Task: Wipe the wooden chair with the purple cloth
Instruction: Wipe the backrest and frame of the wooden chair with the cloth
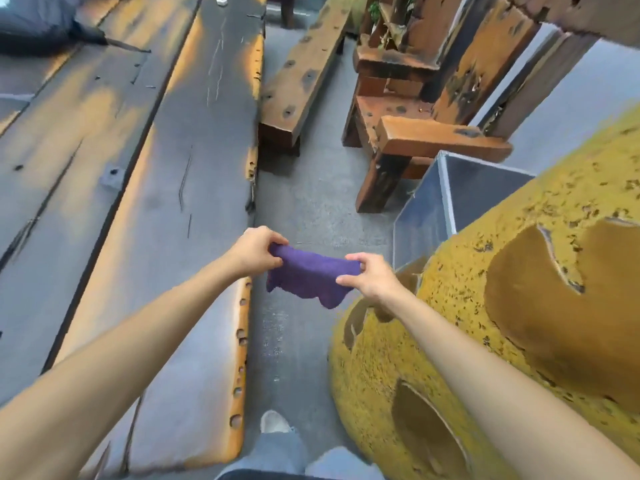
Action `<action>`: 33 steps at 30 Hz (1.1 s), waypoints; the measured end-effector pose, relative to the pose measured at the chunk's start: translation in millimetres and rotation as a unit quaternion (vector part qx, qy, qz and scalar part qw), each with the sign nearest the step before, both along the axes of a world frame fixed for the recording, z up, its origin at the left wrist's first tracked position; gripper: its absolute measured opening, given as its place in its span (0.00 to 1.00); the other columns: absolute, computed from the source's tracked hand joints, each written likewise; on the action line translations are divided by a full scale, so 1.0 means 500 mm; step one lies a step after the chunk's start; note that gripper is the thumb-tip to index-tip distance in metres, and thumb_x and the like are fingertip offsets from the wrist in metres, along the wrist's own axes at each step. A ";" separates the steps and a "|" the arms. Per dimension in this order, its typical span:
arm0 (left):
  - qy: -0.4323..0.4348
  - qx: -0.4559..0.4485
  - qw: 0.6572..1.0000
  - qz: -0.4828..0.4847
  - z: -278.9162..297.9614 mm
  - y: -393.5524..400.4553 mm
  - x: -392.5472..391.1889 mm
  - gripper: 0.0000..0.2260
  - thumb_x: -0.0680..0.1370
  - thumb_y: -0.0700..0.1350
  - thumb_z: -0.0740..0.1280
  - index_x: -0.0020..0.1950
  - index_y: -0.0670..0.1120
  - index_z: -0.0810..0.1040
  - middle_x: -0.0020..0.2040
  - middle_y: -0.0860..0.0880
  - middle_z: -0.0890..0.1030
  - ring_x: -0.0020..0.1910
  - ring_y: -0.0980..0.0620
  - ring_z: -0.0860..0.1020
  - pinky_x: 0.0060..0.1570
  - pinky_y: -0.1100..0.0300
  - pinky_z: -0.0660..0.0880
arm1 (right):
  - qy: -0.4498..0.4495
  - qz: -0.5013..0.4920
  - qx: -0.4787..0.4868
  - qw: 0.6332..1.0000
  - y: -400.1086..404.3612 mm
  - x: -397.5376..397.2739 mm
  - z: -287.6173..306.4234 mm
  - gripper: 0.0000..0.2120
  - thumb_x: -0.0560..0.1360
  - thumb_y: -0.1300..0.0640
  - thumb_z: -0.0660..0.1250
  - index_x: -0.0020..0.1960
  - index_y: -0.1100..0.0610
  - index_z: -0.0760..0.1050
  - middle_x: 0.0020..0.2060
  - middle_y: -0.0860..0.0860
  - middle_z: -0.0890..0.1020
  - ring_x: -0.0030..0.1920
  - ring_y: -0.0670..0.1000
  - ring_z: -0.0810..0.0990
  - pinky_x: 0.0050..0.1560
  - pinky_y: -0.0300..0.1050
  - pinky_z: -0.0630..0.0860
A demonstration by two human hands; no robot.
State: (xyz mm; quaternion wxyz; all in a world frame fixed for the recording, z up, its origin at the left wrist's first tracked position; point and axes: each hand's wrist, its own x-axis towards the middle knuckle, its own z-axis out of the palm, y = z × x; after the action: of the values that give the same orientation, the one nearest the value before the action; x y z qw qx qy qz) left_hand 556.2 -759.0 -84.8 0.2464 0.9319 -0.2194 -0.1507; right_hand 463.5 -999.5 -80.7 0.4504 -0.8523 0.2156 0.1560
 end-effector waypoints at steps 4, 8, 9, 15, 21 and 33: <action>-0.038 -0.005 0.999 0.038 0.007 -0.004 0.110 0.11 0.70 0.37 0.68 0.50 0.45 0.85 0.43 0.46 0.85 0.47 0.41 0.79 0.48 0.50 0.77 | -0.060 0.057 -0.114 0.990 -0.015 0.144 0.015 0.15 0.68 0.55 0.80 0.54 0.52 0.84 0.41 0.48 0.84 0.47 0.52 0.82 0.39 0.31 0.71; -0.070 -0.017 0.994 0.082 0.018 -0.010 0.233 0.13 0.71 0.36 0.66 0.50 0.46 0.86 0.46 0.46 0.86 0.49 0.42 0.79 0.47 0.53 0.77 | -0.106 0.103 -0.171 0.974 -0.018 0.291 0.019 0.08 0.70 0.54 0.77 0.46 0.49 0.80 0.38 0.48 0.82 0.45 0.54 0.81 0.42 0.43 0.73; -0.071 -0.013 0.993 0.094 0.019 -0.013 0.275 0.14 0.70 0.36 0.66 0.50 0.46 0.86 0.47 0.46 0.86 0.50 0.42 0.79 0.47 0.54 0.76 | -0.112 0.116 -0.193 0.968 -0.019 0.338 0.017 0.08 0.70 0.53 0.76 0.45 0.48 0.78 0.39 0.48 0.82 0.45 0.54 0.80 0.43 0.45 0.74; -0.083 -0.007 0.989 0.120 -0.007 -0.031 0.508 0.08 0.71 0.42 0.73 0.47 0.49 0.88 0.47 0.47 0.80 0.55 0.47 0.75 0.44 0.60 0.66 | -0.134 0.157 -0.245 0.947 -0.059 0.569 -0.025 0.10 0.72 0.48 0.74 0.42 0.45 0.72 0.44 0.47 0.80 0.44 0.52 0.77 0.38 0.45 0.68; 0.037 0.001 0.996 0.082 -0.041 -0.087 0.782 0.09 0.71 0.47 0.78 0.46 0.43 0.86 0.54 0.48 0.85 0.56 0.46 0.81 0.55 0.53 0.76 | -0.122 0.166 -0.152 0.967 -0.154 0.830 -0.075 0.11 0.72 0.52 0.78 0.42 0.52 0.76 0.47 0.50 0.76 0.47 0.50 0.75 0.45 0.43 0.66; 0.071 -0.137 0.987 0.044 0.014 -0.365 1.287 0.03 0.79 0.42 0.67 0.48 0.43 0.75 0.44 0.47 0.81 0.44 0.49 0.77 0.43 0.55 0.70 | -0.135 0.021 -0.064 0.989 -0.381 1.237 -0.012 0.11 0.76 0.53 0.71 0.42 0.48 0.69 0.35 0.48 0.81 0.38 0.54 0.81 0.42 0.50 0.76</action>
State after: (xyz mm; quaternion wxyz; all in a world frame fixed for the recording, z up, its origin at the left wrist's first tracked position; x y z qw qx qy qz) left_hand 1199.9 -941.4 -77.9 0.3933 0.8850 -0.1786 -0.1735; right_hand 1081.8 -1190.3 -86.7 0.4162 -0.8970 0.1447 0.0344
